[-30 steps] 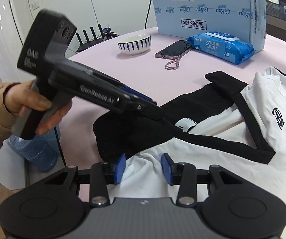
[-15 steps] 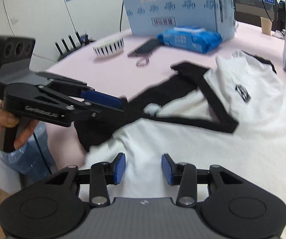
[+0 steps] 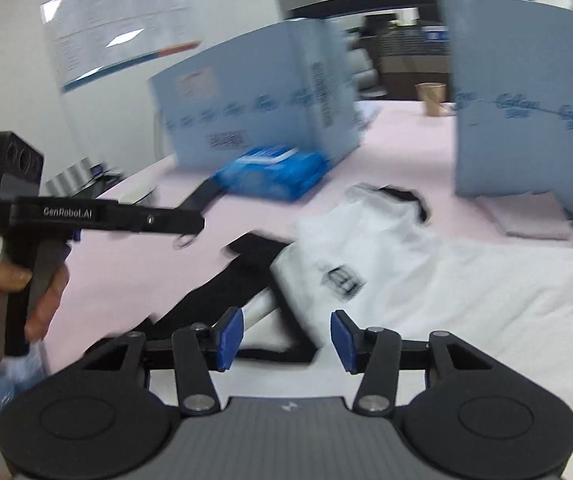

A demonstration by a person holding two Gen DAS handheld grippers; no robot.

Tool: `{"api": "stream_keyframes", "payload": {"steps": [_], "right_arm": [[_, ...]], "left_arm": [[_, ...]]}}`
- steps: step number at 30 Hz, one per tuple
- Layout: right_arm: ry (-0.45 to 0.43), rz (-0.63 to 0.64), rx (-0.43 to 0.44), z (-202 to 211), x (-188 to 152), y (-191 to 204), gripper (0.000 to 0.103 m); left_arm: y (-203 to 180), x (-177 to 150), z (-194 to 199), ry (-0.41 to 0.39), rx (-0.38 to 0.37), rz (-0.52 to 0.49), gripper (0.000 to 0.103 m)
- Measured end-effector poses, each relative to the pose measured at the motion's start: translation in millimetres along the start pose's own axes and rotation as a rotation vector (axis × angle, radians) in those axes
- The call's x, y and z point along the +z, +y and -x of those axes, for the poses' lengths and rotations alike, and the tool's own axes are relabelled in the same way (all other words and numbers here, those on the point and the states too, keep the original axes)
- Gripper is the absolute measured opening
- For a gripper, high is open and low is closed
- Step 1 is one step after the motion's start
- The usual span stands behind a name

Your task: Fold clothes

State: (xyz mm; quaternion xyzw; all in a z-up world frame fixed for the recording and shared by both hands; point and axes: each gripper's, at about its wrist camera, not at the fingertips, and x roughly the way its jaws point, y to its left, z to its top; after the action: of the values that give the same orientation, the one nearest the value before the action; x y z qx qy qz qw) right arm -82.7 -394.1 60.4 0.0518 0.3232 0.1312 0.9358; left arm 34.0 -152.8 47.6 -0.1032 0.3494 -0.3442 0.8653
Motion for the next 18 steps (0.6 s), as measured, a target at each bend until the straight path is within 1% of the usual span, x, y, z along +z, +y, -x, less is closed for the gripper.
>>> {"api": "stream_keyframes", "payload": {"steps": [1, 2, 4, 5, 6, 7, 8, 9, 10, 12, 14, 15, 16, 17, 18], "right_arm": [[-0.009, -0.013, -0.039, -8.3, 7.4, -11.0, 0.051], [-0.016, -0.034, -0.071, -15.2, 13.1, -21.8, 0.051], [-0.027, -0.068, -0.109, -25.2, 19.6, -41.5, 0.051], [-0.033, -0.107, -0.11, -30.5, 22.4, -58.3, 0.051], [-0.032, -0.128, -0.102, -34.2, 24.1, -65.8, 0.051], [-0.033, -0.18, -0.076, -40.9, 25.9, -84.2, 0.051], [-0.027, -0.212, -0.072, -45.7, 27.2, -94.8, 0.051], [-0.023, -0.223, -0.082, -48.4, 27.1, -100.9, 0.051], [-0.018, -0.234, -0.092, -51.2, 27.0, -106.9, 0.051], [0.009, -0.244, -0.159, -59.9, 23.5, -124.8, 0.051], [0.046, -0.263, -0.205, -64.4, 17.4, -139.6, 0.05], [0.061, -0.272, -0.23, -65.8, 14.1, -146.4, 0.047], [0.052, -0.284, -0.246, -64.5, 7.3, -157.3, 0.033], [0.044, -0.308, -0.233, -60.2, 3.3, -166.4, 0.027], [0.041, -0.326, -0.228, -57.6, 1.8, -171.4, 0.018]], "left_arm": [[1.4, 3.2, -11.9, 0.017, 0.009, 0.012, 0.051], [6.1, 5.9, -29.0, 0.049, 0.01, 0.055, 0.051], [15.0, 4.6, -50.0, 0.087, -0.034, 0.131, 0.051], [19.4, 3.6, -59.7, 0.104, -0.058, 0.167, 0.051], [22.1, 1.4, -64.8, 0.116, -0.05, 0.176, 0.051], [24.5, -1.0, -69.0, 0.128, -0.035, 0.18, 0.051], [26.9, -3.4, -73.1, 0.139, -0.019, 0.183, 0.051], [28.9, -5.0, -75.0, 0.146, -0.006, 0.183, 0.048], [30.8, -6.6, -76.5, 0.152, 0.006, 0.183, 0.04], [32.2, -8.9, -78.4, 0.158, 0.032, 0.171, 0.029], [30.2, -10.1, -78.7, 0.157, 0.06, 0.143, 0.025], [28.8, -11.5, -79.0, 0.154, 0.077, 0.128, 0.022], [28.5, -12.2, -79.0, 0.149, 0.086, 0.123, 0.02], [28.5, -12.7, -78.9, 0.145, 0.094, 0.12, 0.02], [28.9, -12.9, -78.5, 0.14, 0.097, 0.123, 0.019]]}}
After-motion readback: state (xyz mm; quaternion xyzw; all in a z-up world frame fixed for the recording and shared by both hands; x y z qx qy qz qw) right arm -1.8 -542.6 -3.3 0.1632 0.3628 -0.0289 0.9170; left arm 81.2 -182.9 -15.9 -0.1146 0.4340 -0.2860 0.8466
